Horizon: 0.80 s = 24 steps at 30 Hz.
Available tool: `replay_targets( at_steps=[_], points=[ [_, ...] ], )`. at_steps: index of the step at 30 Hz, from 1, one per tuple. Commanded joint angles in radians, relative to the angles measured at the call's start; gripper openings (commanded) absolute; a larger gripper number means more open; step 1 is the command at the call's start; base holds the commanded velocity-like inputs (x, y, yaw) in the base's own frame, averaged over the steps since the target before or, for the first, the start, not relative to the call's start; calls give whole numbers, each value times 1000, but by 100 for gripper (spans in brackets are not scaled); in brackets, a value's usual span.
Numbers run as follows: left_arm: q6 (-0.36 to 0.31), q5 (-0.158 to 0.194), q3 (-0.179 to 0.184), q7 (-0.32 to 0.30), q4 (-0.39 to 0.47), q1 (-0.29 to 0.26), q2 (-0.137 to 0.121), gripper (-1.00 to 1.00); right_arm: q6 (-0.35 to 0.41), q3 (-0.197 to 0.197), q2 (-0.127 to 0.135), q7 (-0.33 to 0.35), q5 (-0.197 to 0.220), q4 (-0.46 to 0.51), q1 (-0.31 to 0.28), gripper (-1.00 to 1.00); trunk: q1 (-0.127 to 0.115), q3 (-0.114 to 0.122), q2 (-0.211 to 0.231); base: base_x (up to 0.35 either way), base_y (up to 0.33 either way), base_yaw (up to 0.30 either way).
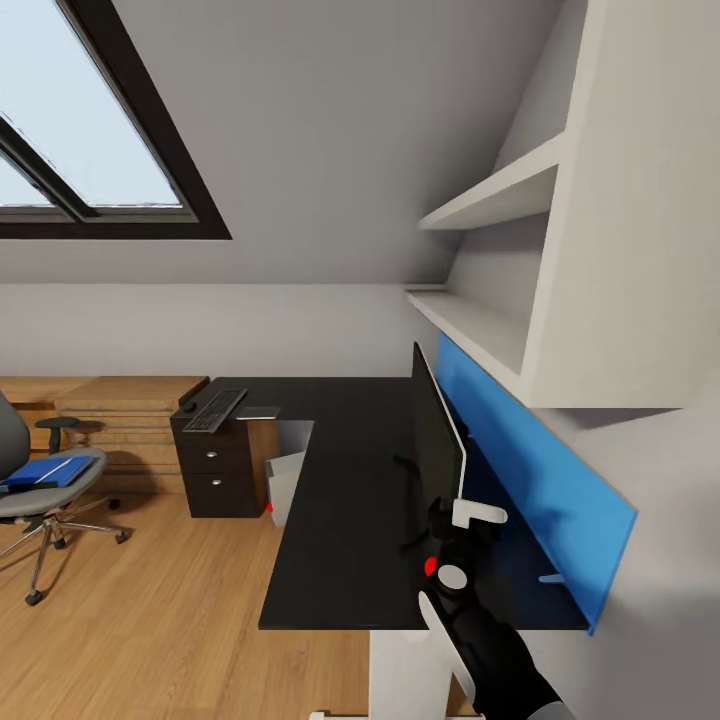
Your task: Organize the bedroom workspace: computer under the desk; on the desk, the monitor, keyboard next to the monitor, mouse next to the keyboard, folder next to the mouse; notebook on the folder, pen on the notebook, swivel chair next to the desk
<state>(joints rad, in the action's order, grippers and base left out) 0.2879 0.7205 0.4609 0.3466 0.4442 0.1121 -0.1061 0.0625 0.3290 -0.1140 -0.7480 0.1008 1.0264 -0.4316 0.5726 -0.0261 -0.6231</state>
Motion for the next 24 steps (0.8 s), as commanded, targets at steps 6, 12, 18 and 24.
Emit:
replay_targets(
  at_steps=[6,12,18,24],
  points=[
    [4,7,9,8,2,0,-1,100,4,5,2,-7,4,4,-1,100,0,-2,-2,0,0,0],
    [8,7,9,8,2,0,-1,100,3,6,2,-7,2,7,-1,100,0,-2,-2,0,0,0],
    [7,7,9,9,2,0,-1,100,3,5,2,-7,2,7,-1,100,0,-2,-2,0,0,0],
    [8,7,9,9,3,0,-1,100,3,5,2,-7,2,8,-1,100,0,-2,-2,0,0,0]
  ],
)
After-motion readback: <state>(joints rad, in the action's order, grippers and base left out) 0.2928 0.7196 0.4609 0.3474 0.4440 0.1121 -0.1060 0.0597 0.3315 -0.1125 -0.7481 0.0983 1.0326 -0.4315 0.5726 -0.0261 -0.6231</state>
